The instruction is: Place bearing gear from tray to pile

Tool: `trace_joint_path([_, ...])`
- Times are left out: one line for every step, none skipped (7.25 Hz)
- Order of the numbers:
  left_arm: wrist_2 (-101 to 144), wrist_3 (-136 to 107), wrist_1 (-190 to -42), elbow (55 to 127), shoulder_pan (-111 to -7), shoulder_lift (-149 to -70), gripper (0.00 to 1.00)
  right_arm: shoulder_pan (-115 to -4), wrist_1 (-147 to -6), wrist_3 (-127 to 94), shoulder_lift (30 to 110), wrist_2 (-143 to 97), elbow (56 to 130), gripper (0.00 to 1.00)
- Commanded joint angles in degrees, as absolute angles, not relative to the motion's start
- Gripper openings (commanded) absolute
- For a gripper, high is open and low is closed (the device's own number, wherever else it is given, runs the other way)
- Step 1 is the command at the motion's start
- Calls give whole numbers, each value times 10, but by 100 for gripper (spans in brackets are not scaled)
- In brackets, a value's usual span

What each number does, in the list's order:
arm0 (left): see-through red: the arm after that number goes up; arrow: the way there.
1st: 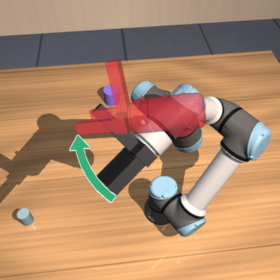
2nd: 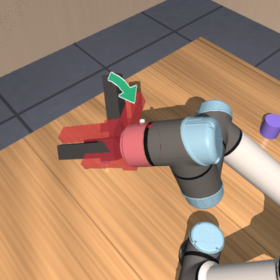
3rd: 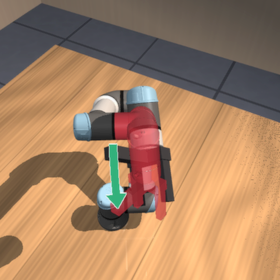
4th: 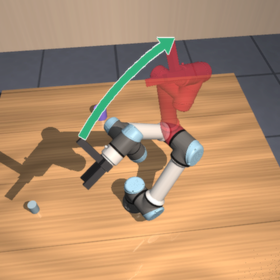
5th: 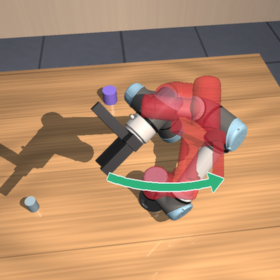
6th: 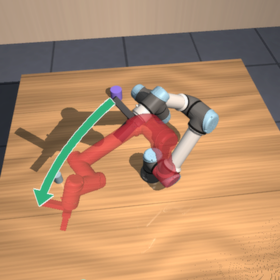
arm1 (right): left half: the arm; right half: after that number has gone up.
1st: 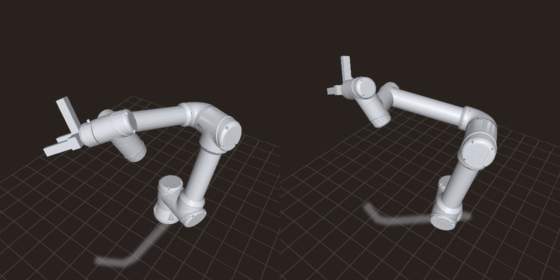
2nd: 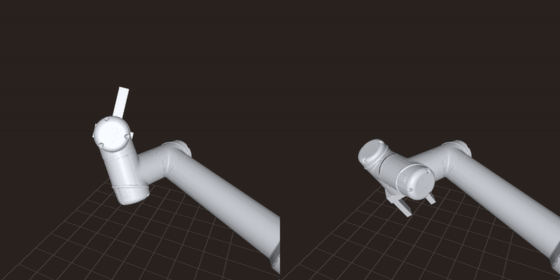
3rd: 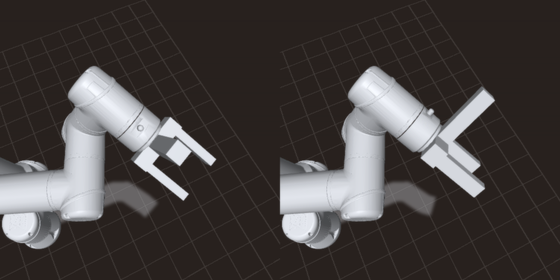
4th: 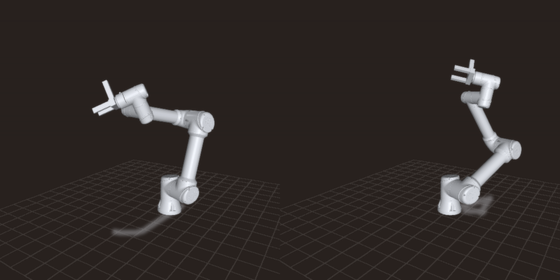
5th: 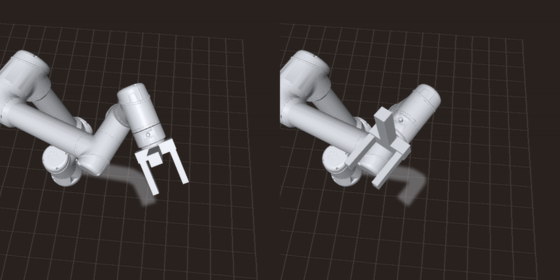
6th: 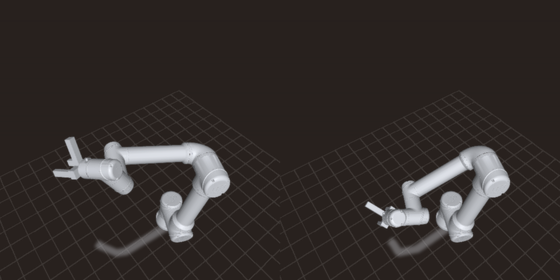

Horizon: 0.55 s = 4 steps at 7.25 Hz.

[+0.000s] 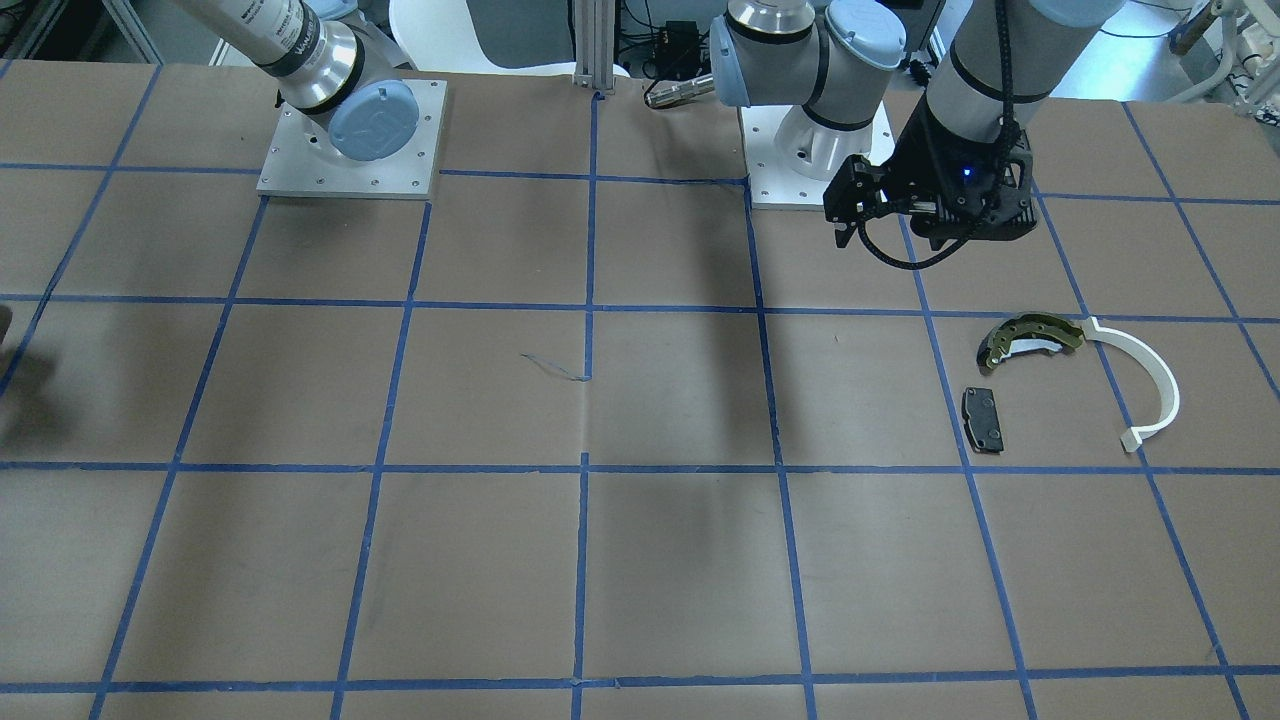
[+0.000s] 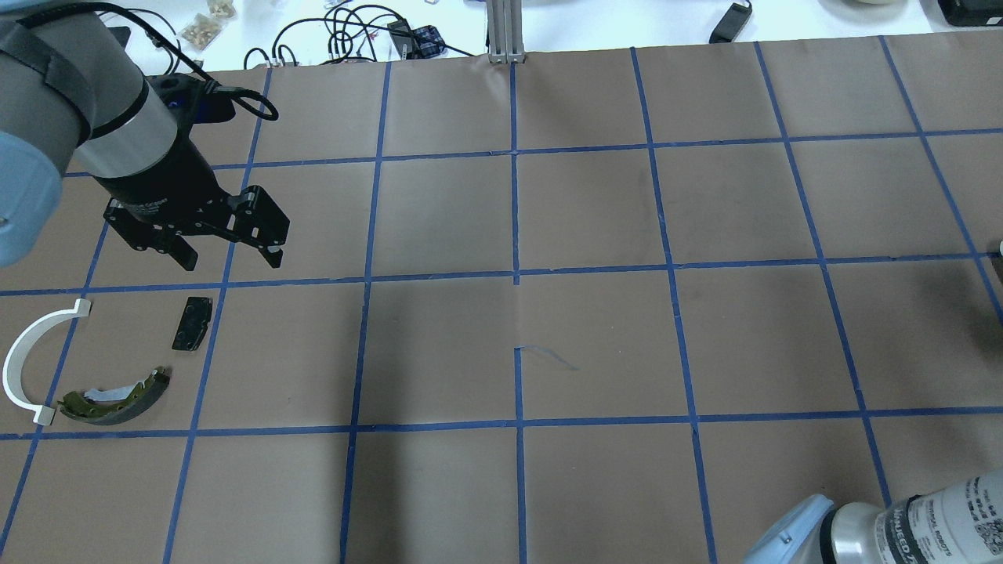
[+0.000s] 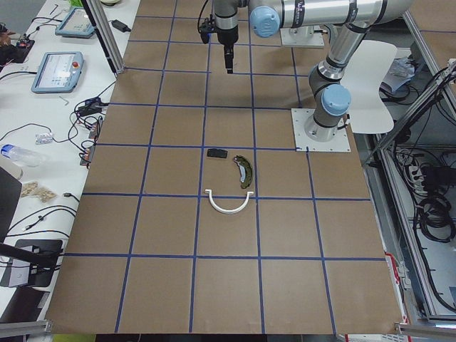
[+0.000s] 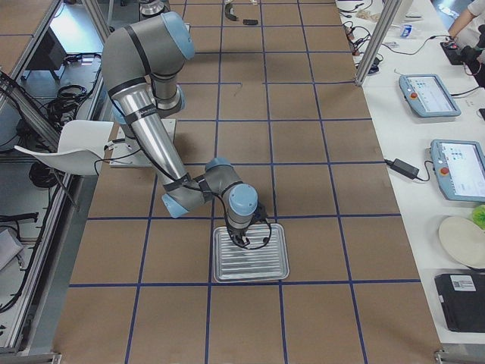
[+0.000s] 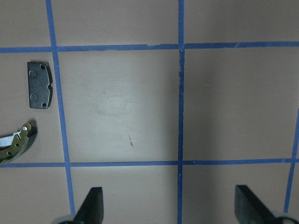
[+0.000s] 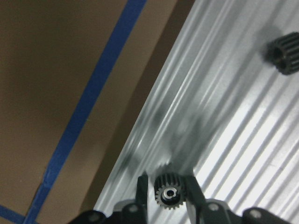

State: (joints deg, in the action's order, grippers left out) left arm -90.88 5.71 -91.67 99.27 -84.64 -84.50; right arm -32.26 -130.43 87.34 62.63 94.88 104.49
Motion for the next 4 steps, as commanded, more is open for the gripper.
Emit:
trace_joint_path([-909, 57, -910, 1005, -846, -839, 100, -323, -1303, 869, 631, 962, 1041, 7])
trace_joint_path([-909, 57, -911, 1006, -846, -838, 100, -325, -1302, 865, 653, 961, 1040, 7])
trace_joint_path([-909, 57, -910, 1007, -846, -838, 100, -335, -1295, 839, 688, 928, 1045, 7])
trace_joint_path([-909, 58, -911, 1006, -846, -837, 100, -368, -1289, 801, 719, 896, 1048, 8])
